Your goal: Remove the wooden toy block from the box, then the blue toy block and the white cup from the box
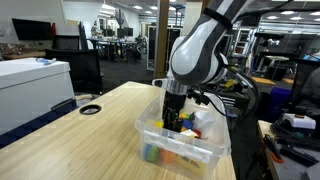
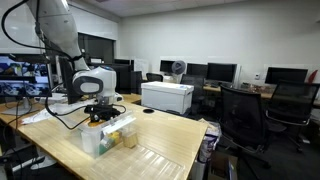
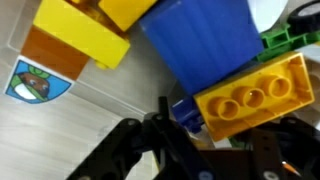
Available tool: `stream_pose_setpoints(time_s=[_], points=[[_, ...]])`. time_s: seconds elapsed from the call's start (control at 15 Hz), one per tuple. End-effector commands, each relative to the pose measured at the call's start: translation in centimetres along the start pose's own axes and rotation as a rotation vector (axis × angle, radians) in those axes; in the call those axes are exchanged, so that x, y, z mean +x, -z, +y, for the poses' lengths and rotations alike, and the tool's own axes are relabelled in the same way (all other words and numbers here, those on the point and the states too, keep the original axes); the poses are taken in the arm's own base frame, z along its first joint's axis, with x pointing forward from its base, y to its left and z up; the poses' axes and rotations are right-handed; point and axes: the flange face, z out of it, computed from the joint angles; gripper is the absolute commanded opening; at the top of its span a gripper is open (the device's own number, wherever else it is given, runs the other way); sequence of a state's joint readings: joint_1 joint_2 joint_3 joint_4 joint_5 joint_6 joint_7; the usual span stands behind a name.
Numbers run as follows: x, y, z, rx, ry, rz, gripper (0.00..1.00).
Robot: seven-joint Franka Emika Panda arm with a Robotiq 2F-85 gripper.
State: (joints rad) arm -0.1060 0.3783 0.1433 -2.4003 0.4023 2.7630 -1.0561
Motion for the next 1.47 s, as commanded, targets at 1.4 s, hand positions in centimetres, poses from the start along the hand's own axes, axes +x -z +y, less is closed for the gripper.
stream_pose_setpoints(time_s=[1.4], points=[[-5.7, 18.4, -3.6, -0.298, -0.119, 0.280, 0.12]])
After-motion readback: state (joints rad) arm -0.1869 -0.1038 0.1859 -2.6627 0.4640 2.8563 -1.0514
